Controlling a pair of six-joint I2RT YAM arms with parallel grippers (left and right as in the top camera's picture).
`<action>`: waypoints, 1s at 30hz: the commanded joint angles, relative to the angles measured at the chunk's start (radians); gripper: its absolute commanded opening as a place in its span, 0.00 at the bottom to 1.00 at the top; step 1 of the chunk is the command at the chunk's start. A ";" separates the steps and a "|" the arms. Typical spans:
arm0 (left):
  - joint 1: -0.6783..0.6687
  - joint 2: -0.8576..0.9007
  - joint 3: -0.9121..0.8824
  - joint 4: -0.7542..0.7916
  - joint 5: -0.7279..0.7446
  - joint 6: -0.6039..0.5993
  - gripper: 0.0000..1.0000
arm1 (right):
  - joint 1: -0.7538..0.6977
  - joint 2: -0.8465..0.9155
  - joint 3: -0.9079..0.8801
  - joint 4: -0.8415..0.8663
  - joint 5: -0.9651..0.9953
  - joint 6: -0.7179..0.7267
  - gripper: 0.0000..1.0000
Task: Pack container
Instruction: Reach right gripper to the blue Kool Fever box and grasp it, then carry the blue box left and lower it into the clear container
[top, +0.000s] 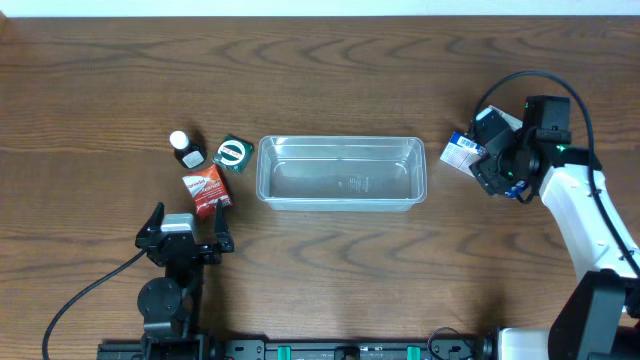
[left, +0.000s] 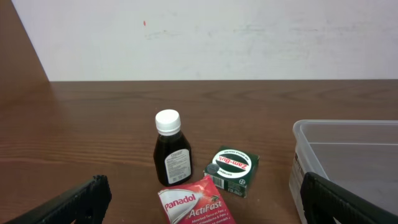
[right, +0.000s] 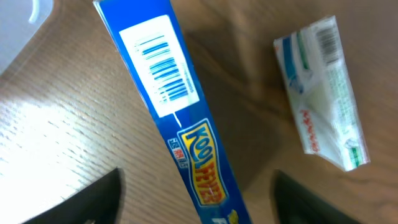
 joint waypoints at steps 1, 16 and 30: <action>0.005 -0.006 -0.016 -0.037 0.006 0.003 0.98 | -0.007 0.009 0.018 0.000 0.007 0.002 0.54; 0.005 -0.006 -0.016 -0.037 0.006 0.003 0.98 | -0.022 0.009 0.017 -0.004 0.027 0.002 0.09; 0.005 -0.006 -0.016 -0.037 0.006 0.003 0.98 | 0.035 -0.129 0.080 -0.003 0.029 0.002 0.01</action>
